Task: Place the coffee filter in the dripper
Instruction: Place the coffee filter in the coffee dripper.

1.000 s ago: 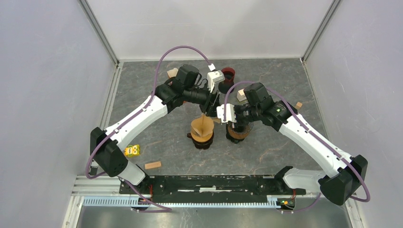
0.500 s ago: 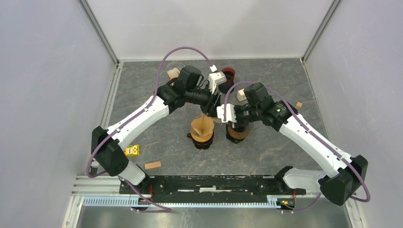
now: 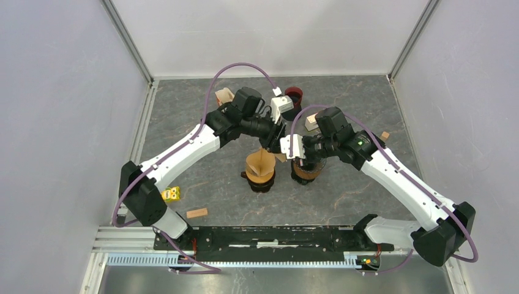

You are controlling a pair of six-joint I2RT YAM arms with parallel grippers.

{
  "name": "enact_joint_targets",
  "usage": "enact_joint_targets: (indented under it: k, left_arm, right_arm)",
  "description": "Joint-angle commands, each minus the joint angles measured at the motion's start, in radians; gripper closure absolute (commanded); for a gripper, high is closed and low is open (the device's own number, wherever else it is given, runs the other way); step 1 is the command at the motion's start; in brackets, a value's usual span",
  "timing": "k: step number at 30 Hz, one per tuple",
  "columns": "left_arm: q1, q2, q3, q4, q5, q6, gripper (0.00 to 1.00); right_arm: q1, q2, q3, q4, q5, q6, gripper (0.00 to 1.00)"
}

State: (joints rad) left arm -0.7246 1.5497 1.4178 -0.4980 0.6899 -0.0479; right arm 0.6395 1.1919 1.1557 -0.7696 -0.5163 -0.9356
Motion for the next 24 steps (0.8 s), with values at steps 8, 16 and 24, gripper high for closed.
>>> enact_joint_targets:
  k: [8,16,24]
  left_arm:
    - [-0.021,0.061,0.079,0.011,0.029,0.025,0.55]
    - [-0.021,0.079,0.132,-0.006,0.008,0.026,0.85]
    - [-0.021,0.066,0.193,-0.037,0.009,0.123,0.98]
  right_arm:
    - [0.004,-0.010,0.056,-0.012,-0.060,0.003,1.00]
    - [0.005,-0.011,0.050,-0.043,-0.077,-0.014,1.00]
    - [0.005,-0.010,0.052,-0.080,-0.075,-0.013,0.93]
